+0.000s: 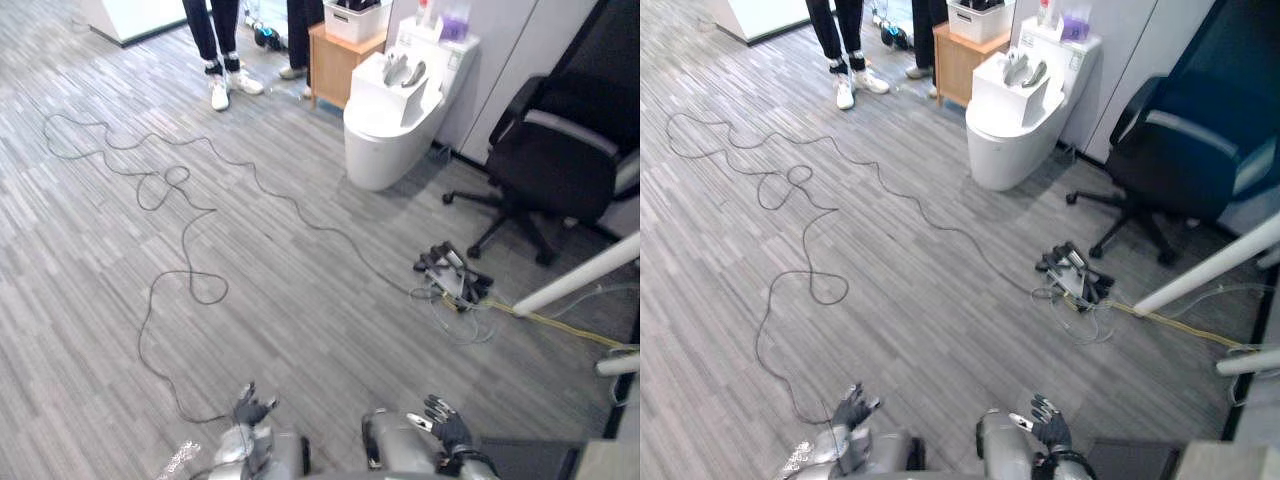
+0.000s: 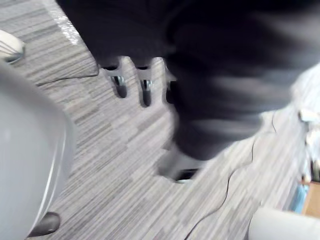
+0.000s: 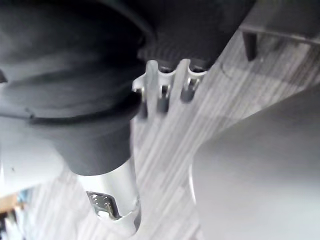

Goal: Organize washtable

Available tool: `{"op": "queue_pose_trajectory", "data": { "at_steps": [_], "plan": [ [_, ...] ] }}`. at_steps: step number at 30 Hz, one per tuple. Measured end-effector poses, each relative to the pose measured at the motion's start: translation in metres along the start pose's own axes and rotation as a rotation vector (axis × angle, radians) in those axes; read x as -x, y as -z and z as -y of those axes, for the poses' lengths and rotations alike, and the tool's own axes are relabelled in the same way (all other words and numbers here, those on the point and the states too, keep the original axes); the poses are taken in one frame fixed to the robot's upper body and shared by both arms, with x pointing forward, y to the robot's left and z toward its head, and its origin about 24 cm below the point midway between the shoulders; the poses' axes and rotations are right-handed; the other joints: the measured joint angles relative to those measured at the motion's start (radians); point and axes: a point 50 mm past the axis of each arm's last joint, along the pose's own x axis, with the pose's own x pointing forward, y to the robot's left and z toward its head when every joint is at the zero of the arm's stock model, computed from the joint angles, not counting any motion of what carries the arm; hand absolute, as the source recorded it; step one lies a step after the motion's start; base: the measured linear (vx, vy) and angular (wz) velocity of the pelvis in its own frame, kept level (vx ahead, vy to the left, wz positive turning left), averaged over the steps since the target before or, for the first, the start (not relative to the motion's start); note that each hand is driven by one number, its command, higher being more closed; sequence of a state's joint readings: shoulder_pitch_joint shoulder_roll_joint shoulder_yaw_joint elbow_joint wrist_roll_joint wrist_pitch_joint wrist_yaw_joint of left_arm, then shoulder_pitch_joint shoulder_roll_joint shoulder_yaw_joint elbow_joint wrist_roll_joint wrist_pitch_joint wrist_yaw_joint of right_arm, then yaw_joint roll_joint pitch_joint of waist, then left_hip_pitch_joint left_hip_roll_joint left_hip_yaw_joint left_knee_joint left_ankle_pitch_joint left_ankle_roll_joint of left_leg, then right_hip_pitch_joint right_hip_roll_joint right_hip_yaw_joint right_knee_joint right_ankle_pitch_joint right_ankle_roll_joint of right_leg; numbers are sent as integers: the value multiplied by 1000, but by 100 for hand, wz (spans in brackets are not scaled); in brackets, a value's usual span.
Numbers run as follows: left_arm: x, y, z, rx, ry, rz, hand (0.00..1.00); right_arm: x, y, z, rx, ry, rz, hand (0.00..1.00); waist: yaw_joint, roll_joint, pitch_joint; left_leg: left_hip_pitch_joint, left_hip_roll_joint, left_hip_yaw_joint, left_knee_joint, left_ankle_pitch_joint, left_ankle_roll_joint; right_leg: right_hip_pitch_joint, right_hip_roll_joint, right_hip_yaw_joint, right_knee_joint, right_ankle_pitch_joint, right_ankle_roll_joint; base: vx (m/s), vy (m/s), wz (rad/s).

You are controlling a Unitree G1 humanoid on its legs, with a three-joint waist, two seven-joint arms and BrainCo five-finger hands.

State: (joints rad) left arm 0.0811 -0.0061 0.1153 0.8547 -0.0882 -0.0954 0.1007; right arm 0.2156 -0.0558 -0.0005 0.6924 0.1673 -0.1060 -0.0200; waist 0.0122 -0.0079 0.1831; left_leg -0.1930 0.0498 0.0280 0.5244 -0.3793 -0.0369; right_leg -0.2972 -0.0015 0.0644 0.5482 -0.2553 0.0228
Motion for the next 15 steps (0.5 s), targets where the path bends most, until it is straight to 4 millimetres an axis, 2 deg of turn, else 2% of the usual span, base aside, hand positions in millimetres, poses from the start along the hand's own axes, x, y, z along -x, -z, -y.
{"op": "queue_pose_trajectory", "data": {
  "at_steps": [1, 2, 4, 5, 6, 7, 8, 9, 10, 11, 12, 15],
  "plan": [
    [2, 4, 3, 3, 8, -13, 0, 0, -5, 1, 27, -5, 20, 0, -6, 17, -16, 3, 109, 148, -11, 54, 11, 43, 2, -58, -87, 38, -13, 211, -40, 72],
    [1, 3, 5, 5, 16, -10, 0, -1, -6, 2, 28, -3, 25, 0, -7, 22, -14, -7, 128, 198, 5, 79, -23, 47, -4, -72, -93, 38, -14, 215, -60, 90],
    [2, 1, 13, 0, 42, -1, 0, -2, -6, 0, 32, -9, 21, 0, 1, 22, -12, 11, 137, 307, -19, 138, 4, 94, -38, -139, -99, 40, -17, 242, -114, 91],
    [2, 2, 13, -2, 44, -1, 0, -2, -7, -1, 36, -12, 24, 0, 0, 22, -11, 23, 140, 325, -28, 154, 14, 94, -36, -156, -72, 44, -25, 215, -136, 75],
    [2, -3, 16, 1, 49, 15, 0, -4, -12, 0, 45, -15, 39, 0, -1, 36, -1, 49, 155, 337, -49, 169, 20, 51, -26, -174, -7, 47, -52, 87, -133, 54],
    [2, 0, 14, -3, 45, 3, 0, -6, -14, -8, 54, -40, 43, 0, -4, 40, -15, 83, 166, 341, -123, 149, -10, 95, 10, -172, -262, 87, -82, 106, -123, 66],
    [-1, -2, 14, -11, 47, -2, 0, -7, -16, -14, 48, -56, 53, 0, -2, 43, 0, 93, 201, 386, -17, 111, -40, 138, 10, -219, -379, 242, -72, 49, -108, 58],
    [0, -2, 17, -9, 57, -5, 0, -8, -17, -17, 49, -60, 51, 0, -5, 52, -3, 104, 214, 394, -18, 110, -47, 136, 15, -251, -383, 255, -85, 78, -33, 61],
    [0, -1, 22, -16, 75, -7, 0, -9, -18, -18, 58, -64, 50, 0, -15, 50, -5, 130, 205, 403, -65, 123, -52, 137, 10, -276, -388, 254, -85, 79, 29, 92],
    [1, 2, 27, -13, 86, -20, 0, -11, -19, -19, 64, -66, 53, 0, -50, 51, -5, 165, 173, 383, -209, 150, -80, 159, 1, -331, -416, 253, -84, 108, 65, 106],
    [1, 4, 27, -18, 89, -26, 0, -12, -22, -19, 71, -65, 59, 0, -60, 52, -6, 179, 162, 378, -257, 159, -82, 165, -3, -353, -420, 253, -84, 84, 90, 131],
    [2, 4, 28, -82, 111, -24, 0, -16, -18, -17, 86, -60, 23, 0, -53, 40, -9, 198, 126, 354, -370, 225, -72, 172, -42, -443, -405, 252, -83, 13, 104, 98]
  ]
}}
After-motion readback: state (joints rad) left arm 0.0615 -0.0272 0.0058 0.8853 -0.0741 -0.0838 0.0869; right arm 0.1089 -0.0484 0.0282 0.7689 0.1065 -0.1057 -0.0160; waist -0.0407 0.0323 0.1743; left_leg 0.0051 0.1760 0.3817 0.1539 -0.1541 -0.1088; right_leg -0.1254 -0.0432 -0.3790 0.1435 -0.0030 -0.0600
